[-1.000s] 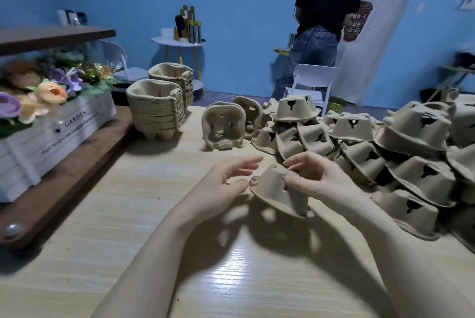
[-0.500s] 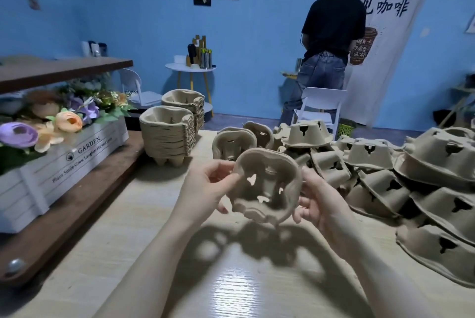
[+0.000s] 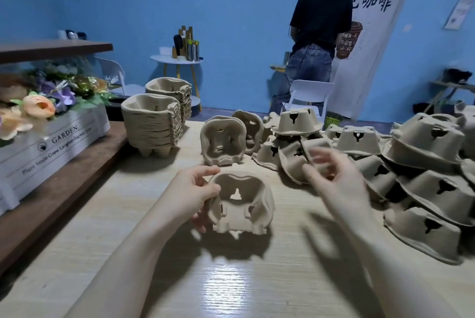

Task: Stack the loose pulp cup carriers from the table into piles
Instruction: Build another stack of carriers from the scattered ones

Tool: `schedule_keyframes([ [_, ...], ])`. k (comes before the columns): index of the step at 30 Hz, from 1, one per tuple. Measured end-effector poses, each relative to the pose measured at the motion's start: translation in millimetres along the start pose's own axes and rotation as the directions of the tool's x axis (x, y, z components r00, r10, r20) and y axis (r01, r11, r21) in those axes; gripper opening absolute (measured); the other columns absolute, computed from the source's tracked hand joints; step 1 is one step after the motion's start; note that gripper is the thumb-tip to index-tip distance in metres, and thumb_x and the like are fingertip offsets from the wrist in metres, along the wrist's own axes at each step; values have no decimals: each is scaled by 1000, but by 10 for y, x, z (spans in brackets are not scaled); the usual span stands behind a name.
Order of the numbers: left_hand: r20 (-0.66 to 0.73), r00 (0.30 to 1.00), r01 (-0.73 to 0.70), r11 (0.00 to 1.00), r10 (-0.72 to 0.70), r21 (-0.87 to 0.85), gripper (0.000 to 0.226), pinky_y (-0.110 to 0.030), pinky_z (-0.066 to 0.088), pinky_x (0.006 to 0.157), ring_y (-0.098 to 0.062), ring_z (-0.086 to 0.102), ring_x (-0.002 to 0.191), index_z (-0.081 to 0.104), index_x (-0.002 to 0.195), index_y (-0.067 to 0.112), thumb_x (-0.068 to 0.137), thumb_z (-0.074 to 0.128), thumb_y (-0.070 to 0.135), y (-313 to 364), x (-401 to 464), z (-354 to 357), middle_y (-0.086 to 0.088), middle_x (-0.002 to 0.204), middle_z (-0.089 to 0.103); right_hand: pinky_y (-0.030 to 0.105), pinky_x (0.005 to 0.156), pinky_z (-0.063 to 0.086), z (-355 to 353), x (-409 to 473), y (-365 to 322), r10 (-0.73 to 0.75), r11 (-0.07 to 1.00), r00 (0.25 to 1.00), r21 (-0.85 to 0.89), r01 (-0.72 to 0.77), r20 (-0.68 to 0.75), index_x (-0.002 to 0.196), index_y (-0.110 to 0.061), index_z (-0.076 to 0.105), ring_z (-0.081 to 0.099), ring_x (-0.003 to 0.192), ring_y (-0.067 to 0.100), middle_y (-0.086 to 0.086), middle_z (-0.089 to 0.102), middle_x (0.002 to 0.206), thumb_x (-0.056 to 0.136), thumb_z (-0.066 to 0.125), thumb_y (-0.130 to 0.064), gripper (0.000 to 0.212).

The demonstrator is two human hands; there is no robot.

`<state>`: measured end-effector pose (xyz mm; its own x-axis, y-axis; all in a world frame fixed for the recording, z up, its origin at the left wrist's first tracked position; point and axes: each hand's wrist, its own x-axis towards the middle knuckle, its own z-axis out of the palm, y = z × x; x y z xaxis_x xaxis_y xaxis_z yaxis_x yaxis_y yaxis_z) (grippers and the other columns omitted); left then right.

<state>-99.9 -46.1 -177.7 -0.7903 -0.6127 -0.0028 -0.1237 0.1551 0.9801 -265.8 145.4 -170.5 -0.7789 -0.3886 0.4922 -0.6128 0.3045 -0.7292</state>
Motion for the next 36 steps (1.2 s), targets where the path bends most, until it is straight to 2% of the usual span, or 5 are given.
schedule_keyframes([
  [6,45,998,-46,998,44,45,38,-21,38,29,-8,54,38,56,132,21,97,57,5,-39,3,122,-12,77,62,45,101,34,-151,557,80,34,780,999,-626,-18,13,139,-24,46,38,127,31,9,51,136,78,63,-64,75],
  [11,62,995,-74,997,72,20,40,-26,43,28,-20,58,40,56,132,26,97,57,5,-60,1,178,-35,99,60,41,97,33,-42,647,151,23,649,993,-757,73,116,141,-31,41,39,125,30,6,53,135,83,54,-65,68],
  [20,107,991,-86,996,83,24,41,-28,47,31,-19,58,42,57,132,29,97,60,8,-83,9,208,-27,95,60,41,82,37,-91,380,367,-119,676,992,-729,106,34,130,-20,47,50,106,30,7,56,113,70,74,-62,78],
  [27,113,990,-89,996,85,30,42,-26,44,30,-13,57,40,57,134,25,96,59,6,-66,-11,192,-16,84,59,44,80,41,-91,253,446,-154,726,988,-680,102,-16,118,-7,48,52,105,35,13,57,111,69,77,-29,62],
  [36,100,989,-110,994,109,9,42,-26,45,31,-18,62,49,59,129,30,95,60,6,-59,-20,217,-16,85,59,33,80,45,-460,187,328,-103,986,924,-157,47,-367,100,-19,60,59,92,23,7,62,105,86,61,-13,15],
])
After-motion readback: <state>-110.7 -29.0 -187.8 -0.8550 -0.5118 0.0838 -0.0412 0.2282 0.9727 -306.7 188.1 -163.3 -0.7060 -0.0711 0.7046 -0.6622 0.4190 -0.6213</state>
